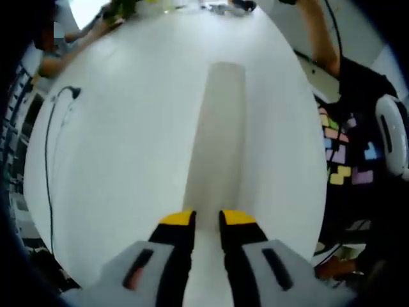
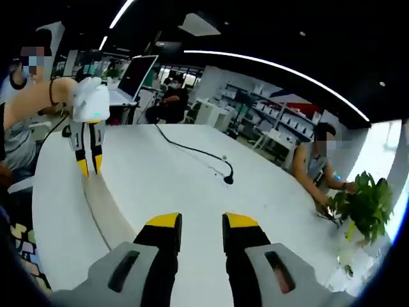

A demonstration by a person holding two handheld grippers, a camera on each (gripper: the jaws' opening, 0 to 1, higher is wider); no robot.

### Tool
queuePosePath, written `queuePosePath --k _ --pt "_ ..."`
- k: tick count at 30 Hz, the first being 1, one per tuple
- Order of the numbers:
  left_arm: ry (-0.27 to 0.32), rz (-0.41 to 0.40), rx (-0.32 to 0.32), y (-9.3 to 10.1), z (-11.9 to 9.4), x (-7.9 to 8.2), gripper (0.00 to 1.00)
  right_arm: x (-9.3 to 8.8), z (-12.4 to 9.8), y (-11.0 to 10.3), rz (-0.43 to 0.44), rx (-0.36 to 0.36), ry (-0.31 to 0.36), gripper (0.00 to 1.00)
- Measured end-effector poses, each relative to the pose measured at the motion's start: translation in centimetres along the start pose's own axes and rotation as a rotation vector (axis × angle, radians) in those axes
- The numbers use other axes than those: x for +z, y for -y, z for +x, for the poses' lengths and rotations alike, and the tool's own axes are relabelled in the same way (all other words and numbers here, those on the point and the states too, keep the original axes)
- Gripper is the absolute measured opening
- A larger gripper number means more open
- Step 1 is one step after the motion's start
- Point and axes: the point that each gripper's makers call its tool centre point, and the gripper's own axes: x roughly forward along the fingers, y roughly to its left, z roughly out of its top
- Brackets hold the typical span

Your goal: Arrange the utensils inside the cutlery case until each visible utensil rests in its matching compartment.

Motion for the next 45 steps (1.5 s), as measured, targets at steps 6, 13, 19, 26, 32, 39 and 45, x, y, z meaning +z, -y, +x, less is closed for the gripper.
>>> queuePosePath --k 6,13,19,26,32,39,45 --pt "-0.005 -0.001 0.004 0.1 0.1 -0.1 0.16 -1.2 -3.4 3.0 0.155 -0.182 0.162 0.33" --pt "-0.004 -0.02 0.008 0.2 0.2 -0.3 0.16 -2.8 -6.8 3.8 0.228 -0.273 0.272 0.41" --pt "-0.015 -0.017 0.013 0.9 0.5 -0.3 0.16 -3.8 -9.0 4.5 0.249 -0.331 0.344 0.57" --pt "-0.016 -0.024 0.021 0.8 0.4 -0.3 0.16 -4.9 -9.8 4.9 0.253 -0.365 0.314 0.88" --pt "-0.011 -0.061 0.025 1.0 0.5 -0.2 0.15 -4.7 -9.5 4.5 0.259 -0.345 0.317 0.99" --pt "-0.036 -0.056 0.042 0.6 0.2 -0.3 0.15 -5.2 -9.4 4.2 0.267 -0.333 0.301 0.99" --pt "-0.006 -0.108 0.079 0.1 -1.2 -0.2 0.15 -6.2 -8.9 4.4 0.284 -0.355 0.268 0.98"
